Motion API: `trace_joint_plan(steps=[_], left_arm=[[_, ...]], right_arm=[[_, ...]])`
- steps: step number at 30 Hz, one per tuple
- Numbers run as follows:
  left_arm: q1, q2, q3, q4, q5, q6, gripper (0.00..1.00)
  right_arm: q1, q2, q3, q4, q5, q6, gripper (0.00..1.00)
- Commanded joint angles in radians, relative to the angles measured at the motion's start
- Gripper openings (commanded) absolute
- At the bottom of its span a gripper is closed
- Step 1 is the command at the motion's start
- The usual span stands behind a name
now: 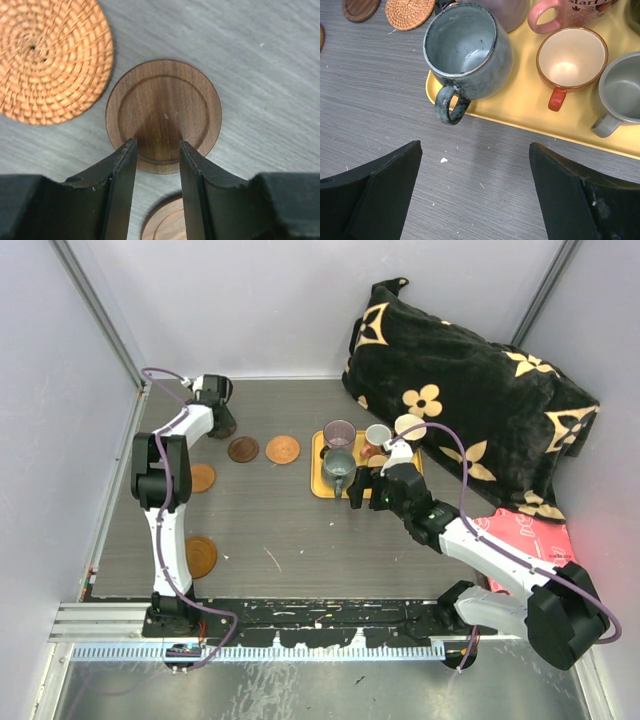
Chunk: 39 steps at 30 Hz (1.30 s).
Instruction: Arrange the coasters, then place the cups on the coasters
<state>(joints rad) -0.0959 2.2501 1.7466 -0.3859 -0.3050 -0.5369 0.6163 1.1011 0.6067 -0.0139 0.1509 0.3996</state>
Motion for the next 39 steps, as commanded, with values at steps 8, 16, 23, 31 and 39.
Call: trace_joint_plan(steps=[8, 16, 23, 31, 39], left_arm=[[0.015, -0.141, -0.164, -0.155, -0.087, -0.088, 0.40], [0.017, -0.255, -0.302, -0.201, -0.077, -0.153, 0.42], [0.018, -0.343, -0.433, -0.208, -0.010, -0.170, 0.41], [-0.015, -0.424, -0.556, -0.216, 0.027, -0.162, 0.39], [-0.154, -0.422, -0.579, -0.247, -0.002, -0.119, 0.37]], right_arm=[[0.006, -0.106, -0.025, 0.058, -0.037, 0.002, 0.93], [0.008, -0.163, -0.038, 0.050, -0.065, 0.013, 0.93], [0.008, -0.223, -0.054, 0.037, -0.088, 0.029, 0.93], [0.009, -0.273, -0.060, 0.017, -0.102, 0.037, 0.93], [0.011, -0.312, -0.071, -0.003, -0.107, 0.050, 0.93]])
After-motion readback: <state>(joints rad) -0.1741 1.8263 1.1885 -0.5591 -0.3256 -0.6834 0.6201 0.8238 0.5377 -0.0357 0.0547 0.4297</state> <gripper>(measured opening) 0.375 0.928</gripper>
